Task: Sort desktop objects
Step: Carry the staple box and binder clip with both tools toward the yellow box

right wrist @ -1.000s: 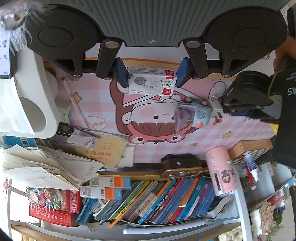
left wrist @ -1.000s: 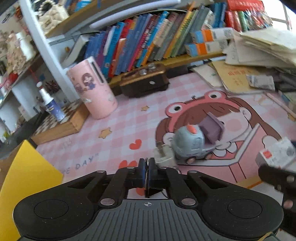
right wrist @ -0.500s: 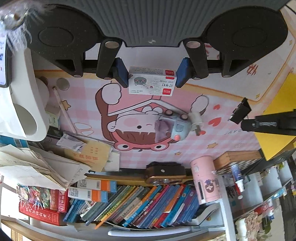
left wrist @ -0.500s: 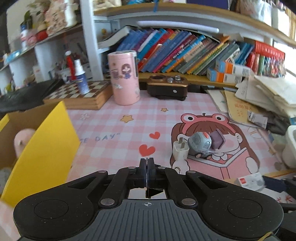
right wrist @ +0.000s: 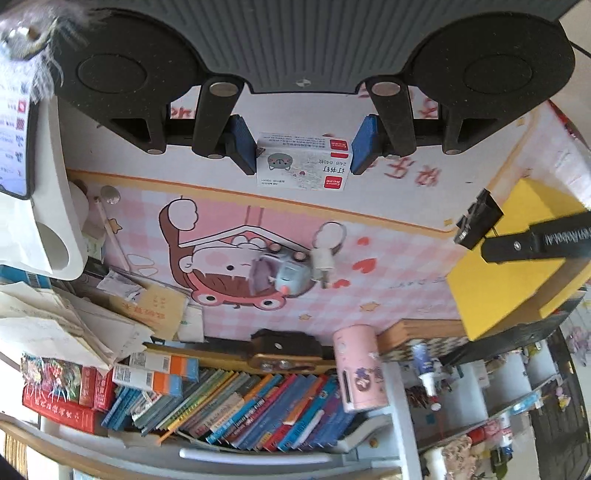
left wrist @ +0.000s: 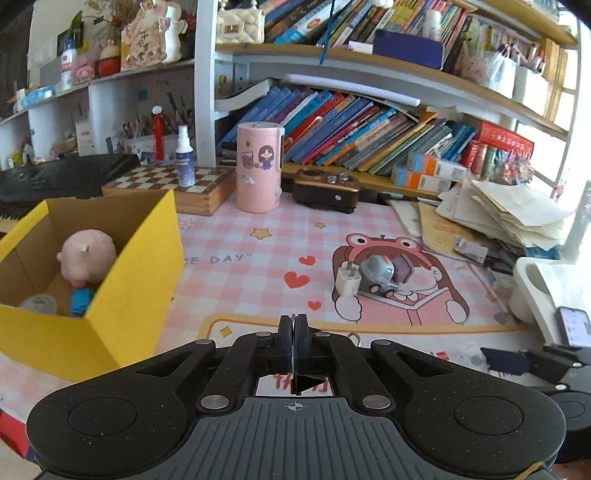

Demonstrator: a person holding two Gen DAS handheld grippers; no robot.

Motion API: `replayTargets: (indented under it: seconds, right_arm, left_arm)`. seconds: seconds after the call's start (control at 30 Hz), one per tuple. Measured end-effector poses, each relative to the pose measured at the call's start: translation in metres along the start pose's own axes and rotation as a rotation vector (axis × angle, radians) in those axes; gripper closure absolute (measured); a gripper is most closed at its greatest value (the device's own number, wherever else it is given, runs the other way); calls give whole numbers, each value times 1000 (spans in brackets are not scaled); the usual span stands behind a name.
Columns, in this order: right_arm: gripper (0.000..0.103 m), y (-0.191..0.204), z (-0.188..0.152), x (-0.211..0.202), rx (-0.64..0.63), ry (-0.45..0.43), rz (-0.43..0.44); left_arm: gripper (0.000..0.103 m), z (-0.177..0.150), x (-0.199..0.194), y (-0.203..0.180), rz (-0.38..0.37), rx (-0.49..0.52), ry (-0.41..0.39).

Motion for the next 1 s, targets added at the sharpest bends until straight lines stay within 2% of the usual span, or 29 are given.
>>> replayTargets:
  seconds: [0.17,0.5,0.7,0.83,1.0]
  right_arm:
    - [51,28,-5,-23,-29,-33,-18]
    - [51,96,-27,-57,-3,-51,-79]
    - [51,144,-47,-84,16,-64,-112]
    - [51,177,-57,-94,25,-64,-113]
    - [51,216,-64,-100,6,-51,-70]
  left_arm:
    - [103,-9,-24,21,-30,-9,-12]
    - [103,-36,-73,80,-85,7,-23]
    - [103,-57,-106,119,-131,11,5]
    - [103,-71,-126,144,-114,20,16]
    - [103,-79,-147,175,-83,-23,17]
Point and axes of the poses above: each gripper's, at about its wrist camera, not at the fingertips, and x roughly the way its jaws point, y to its left, z to its top, the point moved 3 cm from there along x, roughly the way its jaws point, and after that the axes turned 6 degrees about -x, right-handed, at the moved point
